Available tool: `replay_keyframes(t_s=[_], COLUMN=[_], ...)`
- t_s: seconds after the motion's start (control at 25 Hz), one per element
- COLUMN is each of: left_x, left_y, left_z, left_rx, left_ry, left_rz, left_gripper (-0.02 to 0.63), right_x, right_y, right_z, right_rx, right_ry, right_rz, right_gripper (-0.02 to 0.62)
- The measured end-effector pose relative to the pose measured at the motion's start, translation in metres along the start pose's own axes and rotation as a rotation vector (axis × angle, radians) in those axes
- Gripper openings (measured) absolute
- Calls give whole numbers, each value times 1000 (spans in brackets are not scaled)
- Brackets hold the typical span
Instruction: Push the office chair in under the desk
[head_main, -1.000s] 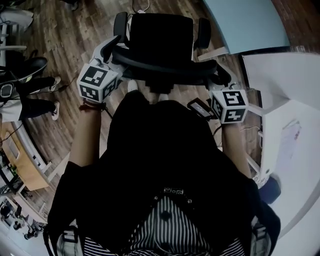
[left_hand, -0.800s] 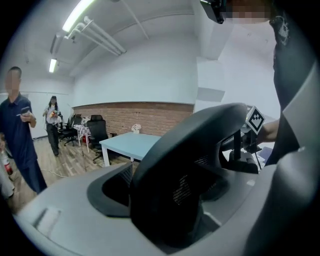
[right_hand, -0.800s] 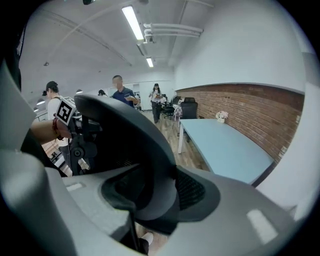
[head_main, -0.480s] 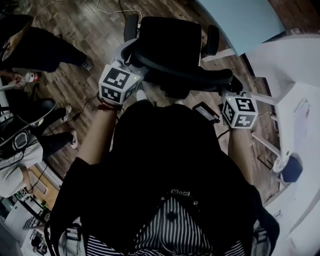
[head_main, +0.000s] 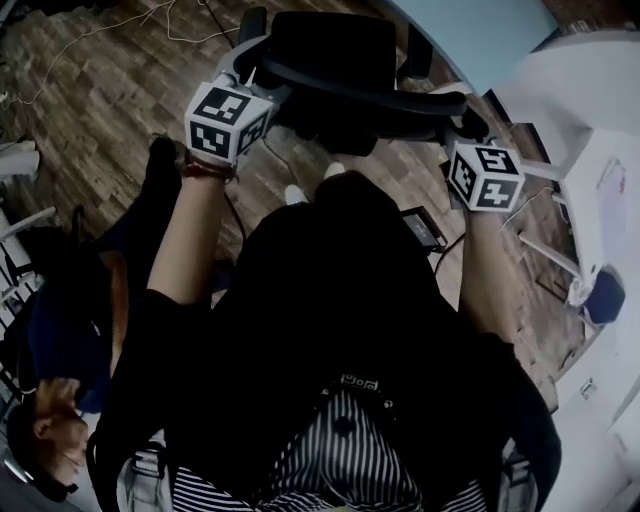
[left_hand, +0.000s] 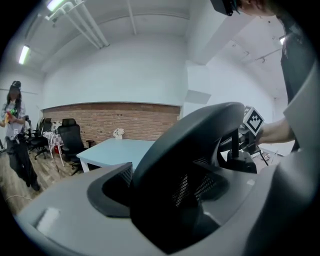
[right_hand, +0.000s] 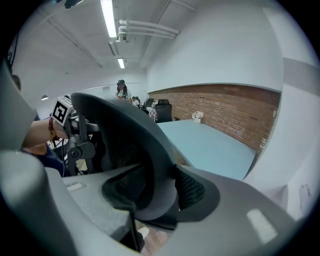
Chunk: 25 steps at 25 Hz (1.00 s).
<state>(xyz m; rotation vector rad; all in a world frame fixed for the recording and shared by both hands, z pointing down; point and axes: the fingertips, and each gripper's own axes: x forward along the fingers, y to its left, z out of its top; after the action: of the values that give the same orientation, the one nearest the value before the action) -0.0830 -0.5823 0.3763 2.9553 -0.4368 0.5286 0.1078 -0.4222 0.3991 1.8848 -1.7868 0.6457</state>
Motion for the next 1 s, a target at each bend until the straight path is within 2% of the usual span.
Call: replay_keyframes(t_s=[0.12, 0.36, 0.64, 0.84, 1.0], left_x=[10, 63, 83, 106, 115], left_y=[19, 71, 146, 199, 219], left_z=[2, 14, 35, 47, 53], left_rx=[5, 10, 19, 36, 52], left_ry=[-3, 33, 42, 22, -8], left_rz=[-4, -49, -116, -184, -274], left_gripper=[354, 351, 360, 362, 365], right_x=[16, 65, 97, 134, 144], right_y=[-2, -24, 3, 10, 17], right_z=[11, 39, 75, 103, 114], right_rx=[-1, -3, -35, 0, 68], right_ry=[-8, -1, 17, 33, 35], right_rz=[15, 47, 73, 25, -51], right_gripper=[186, 183, 144, 130, 126])
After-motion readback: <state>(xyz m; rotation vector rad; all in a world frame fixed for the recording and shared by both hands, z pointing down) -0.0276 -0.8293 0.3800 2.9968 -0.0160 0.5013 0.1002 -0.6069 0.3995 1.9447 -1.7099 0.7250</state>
